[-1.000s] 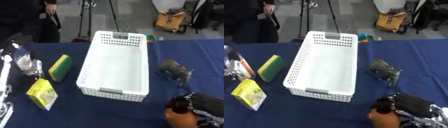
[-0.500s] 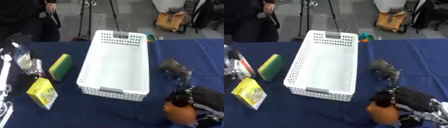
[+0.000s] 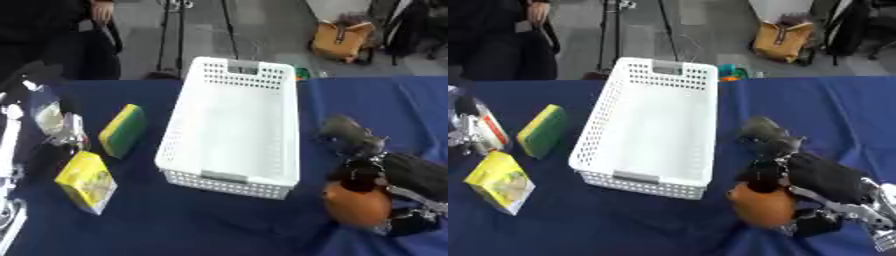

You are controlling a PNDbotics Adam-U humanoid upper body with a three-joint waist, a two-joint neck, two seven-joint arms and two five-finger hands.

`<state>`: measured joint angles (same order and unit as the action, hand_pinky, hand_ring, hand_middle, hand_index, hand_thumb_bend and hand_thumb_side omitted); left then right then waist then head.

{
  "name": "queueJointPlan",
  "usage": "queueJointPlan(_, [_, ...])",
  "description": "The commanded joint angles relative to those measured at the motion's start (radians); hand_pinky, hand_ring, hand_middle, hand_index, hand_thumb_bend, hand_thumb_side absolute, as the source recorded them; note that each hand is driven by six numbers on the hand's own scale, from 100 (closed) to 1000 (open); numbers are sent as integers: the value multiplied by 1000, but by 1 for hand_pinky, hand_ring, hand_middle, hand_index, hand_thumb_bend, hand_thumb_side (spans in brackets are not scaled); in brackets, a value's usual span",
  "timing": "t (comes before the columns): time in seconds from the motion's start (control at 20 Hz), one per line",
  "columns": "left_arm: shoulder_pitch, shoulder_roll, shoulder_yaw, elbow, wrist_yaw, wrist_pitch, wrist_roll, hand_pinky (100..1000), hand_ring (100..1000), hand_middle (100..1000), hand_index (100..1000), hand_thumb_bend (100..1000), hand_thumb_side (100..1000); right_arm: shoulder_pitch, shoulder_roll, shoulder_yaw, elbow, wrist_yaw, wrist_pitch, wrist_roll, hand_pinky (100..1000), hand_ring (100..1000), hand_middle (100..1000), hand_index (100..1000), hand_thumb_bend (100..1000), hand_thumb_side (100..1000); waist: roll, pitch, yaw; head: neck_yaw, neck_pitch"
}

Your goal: Pick up objects on the table and place them in the box.

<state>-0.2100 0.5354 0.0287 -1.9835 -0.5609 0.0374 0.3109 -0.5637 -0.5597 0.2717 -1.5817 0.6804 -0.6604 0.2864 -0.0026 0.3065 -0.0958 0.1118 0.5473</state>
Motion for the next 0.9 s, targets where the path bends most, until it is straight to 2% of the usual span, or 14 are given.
queueJointPlan(0.05, [-3,30,9,-16,5,-3,2,999,932,668,863,100,663,-47,-40,1,-11,-37,12,-2,100,469,387,404,100,190,-3,-25,3,3,6])
queueJointPlan(0.35, [-2,32,7,-16,5,-4,-2,999,932,668,863,100,662,-114,-55,19,-5,-79,22,3,100,466,384,403,100,200,-9,-25,6,6,-1])
queueJointPlan(0.9, [1,33,11,-16,5,-2,0,1000,932,668,863,100,661,-120,-134,36,5,-179,28,101,100,476,391,402,100,223,-9,-24,2,11,-6])
